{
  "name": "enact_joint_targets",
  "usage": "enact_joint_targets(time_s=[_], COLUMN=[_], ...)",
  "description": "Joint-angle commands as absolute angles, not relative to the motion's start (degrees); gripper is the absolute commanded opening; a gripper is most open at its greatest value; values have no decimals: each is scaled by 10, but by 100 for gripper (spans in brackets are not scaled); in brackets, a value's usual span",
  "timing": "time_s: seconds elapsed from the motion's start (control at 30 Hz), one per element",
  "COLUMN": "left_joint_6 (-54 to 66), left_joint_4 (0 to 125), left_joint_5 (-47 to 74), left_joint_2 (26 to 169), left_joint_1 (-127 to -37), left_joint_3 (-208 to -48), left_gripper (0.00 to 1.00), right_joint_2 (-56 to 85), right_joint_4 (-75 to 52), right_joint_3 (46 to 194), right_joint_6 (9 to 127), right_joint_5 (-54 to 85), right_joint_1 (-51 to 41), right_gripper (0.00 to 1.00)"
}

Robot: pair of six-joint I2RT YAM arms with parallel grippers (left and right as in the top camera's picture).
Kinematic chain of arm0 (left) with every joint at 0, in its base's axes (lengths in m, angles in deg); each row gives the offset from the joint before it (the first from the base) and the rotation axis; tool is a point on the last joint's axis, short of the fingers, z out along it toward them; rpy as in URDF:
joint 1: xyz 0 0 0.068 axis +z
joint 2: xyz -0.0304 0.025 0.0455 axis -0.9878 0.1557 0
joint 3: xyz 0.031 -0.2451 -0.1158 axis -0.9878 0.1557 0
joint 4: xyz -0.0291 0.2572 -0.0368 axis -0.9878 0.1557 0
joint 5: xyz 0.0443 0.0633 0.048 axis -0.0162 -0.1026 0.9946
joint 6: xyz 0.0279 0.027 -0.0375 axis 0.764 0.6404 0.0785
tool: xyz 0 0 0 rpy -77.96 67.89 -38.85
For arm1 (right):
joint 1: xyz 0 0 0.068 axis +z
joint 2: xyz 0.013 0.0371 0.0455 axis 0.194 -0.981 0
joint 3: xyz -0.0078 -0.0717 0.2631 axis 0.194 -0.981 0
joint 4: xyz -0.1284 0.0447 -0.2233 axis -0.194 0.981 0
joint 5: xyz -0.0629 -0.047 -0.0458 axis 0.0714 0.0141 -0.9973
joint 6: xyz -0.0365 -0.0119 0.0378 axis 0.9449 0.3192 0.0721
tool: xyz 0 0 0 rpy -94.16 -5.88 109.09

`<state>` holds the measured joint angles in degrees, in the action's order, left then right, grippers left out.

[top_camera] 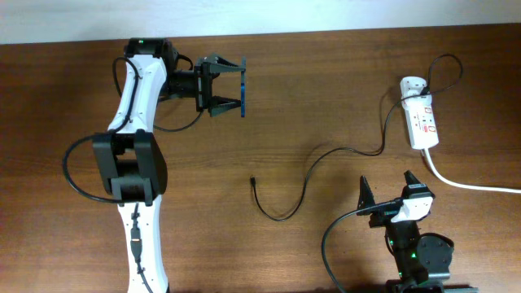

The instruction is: Plug charger to phone and switch on socket

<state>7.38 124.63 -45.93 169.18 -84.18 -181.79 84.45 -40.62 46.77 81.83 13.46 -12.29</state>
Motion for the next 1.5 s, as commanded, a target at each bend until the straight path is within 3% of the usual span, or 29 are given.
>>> enact_joint_targets(time_s=[0.0,1.47], left_joint_6=[46,46], left_joint_4=[1249,1249], left_joint_5=[-493,-493], left_joint_2=[1694,1694], left_joint_1=[-839,-839], left_joint_3=[-1833,-1833], left_gripper=[75,78], right_joint_2=[848,848], right_joint_4=[-403,-403], right_joint_3=[465,465], right_joint_6=[814,814], right_joint_5=[134,134], right_joint_1=[-126,-126], right_gripper=[99,98])
